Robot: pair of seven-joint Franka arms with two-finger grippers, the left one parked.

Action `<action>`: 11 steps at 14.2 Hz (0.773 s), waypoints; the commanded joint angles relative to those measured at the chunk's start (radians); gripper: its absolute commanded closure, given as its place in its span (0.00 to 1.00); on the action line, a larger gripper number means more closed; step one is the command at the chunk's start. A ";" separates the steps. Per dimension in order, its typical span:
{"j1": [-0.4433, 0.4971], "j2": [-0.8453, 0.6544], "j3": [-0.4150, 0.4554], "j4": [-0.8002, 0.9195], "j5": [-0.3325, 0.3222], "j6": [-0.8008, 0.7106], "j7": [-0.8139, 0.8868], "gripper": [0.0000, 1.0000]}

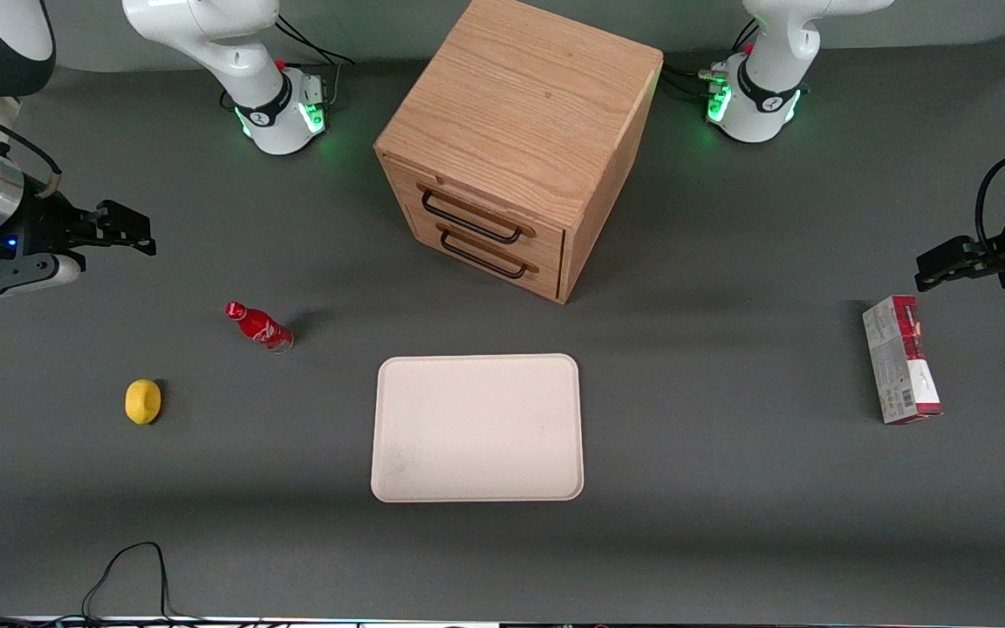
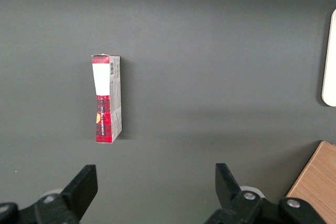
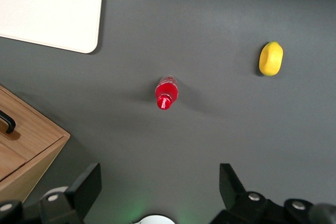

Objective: Open upper drawer

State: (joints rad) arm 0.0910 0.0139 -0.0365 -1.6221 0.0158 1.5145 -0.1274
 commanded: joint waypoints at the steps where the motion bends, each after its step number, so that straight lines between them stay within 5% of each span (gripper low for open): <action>1: 0.009 0.009 -0.014 0.028 -0.013 -0.027 0.026 0.00; 11: 0.012 0.061 -0.006 0.077 0.004 -0.051 0.018 0.00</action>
State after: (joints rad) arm 0.0951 0.0467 -0.0446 -1.5875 0.0161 1.4917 -0.1253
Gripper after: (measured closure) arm 0.000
